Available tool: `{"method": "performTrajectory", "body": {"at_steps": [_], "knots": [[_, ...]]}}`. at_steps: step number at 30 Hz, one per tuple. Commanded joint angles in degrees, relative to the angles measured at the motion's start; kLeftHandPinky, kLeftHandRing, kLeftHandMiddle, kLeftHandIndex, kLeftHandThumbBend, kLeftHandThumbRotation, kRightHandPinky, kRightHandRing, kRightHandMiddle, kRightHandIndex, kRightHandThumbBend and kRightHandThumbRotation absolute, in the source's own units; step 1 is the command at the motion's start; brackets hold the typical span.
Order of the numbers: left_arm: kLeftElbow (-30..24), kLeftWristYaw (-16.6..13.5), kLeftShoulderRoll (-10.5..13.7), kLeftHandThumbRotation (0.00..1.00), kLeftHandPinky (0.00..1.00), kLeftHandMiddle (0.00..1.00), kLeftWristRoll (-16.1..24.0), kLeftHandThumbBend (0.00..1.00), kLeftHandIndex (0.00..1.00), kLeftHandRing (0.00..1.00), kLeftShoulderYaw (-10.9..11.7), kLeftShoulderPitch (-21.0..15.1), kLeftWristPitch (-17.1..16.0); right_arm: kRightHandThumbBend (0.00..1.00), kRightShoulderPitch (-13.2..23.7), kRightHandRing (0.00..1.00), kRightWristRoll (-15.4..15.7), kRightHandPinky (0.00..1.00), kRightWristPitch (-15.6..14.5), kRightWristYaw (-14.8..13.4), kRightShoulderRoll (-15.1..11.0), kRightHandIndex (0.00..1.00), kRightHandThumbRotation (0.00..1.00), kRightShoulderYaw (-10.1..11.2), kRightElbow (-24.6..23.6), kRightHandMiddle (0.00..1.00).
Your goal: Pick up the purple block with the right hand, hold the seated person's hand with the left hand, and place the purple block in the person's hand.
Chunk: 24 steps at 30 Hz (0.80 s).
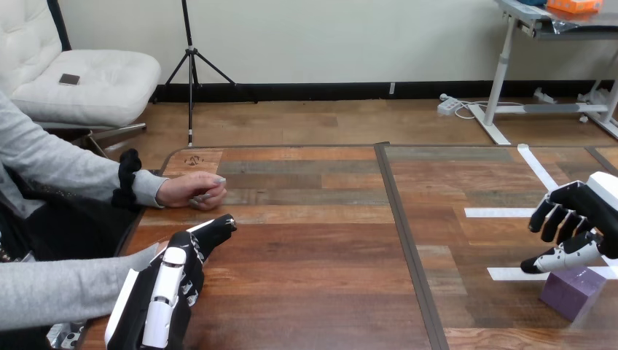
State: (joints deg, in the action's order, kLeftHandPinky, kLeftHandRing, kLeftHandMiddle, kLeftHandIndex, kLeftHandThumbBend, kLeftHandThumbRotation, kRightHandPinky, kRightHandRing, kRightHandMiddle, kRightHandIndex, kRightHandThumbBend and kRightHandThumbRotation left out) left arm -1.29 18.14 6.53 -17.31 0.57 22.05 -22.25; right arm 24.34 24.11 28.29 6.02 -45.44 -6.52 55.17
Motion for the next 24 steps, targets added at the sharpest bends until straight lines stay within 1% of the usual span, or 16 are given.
{"method": "performTrajectory", "body": {"at_steps": [1,8,11,18,24], "knots": [[-3.1,-0.3,-0.9,1.0,1.0,0.85,0.3,0.24,0.69,0.89,0.2,-3.3,-0.3,1.0,3.6,0.48,-1.9,0.45,0.6,1.6,-1.6,0.52,0.0,1.3,-3.7,0.51],[-3.4,-0.3,-0.7,1.0,1.0,0.84,0.1,0.23,0.68,0.88,0.1,-3.3,0.0,1.0,3.4,0.5,-2.5,0.46,1.3,3.0,-2.2,0.54,0.0,1.6,-4.4,0.52],[-3.4,-0.2,-0.6,1.0,1.0,0.84,0.2,0.23,0.68,0.88,0.1,-3.3,0.1,1.0,3.5,0.5,-2.9,0.46,1.1,4.3,-2.6,0.54,0.0,1.6,-4.7,0.52],[-3.0,-0.3,-0.9,1.0,1.0,0.84,0.2,0.21,0.67,0.89,0.2,-3.5,-0.6,1.0,3.4,0.52,-3.1,0.46,-0.1,7.5,-3.5,0.56,0.0,1.7,-6.3,0.54],[-2.8,-0.5,-1.2,1.0,1.0,0.84,0.4,0.2,0.67,0.9,0.2,-3.6,-1.0,1.0,3.3,0.54,-3.1,0.49,-1.4,9.5,-4.1,0.58,0.0,2.0,-7.6,0.56]]}}
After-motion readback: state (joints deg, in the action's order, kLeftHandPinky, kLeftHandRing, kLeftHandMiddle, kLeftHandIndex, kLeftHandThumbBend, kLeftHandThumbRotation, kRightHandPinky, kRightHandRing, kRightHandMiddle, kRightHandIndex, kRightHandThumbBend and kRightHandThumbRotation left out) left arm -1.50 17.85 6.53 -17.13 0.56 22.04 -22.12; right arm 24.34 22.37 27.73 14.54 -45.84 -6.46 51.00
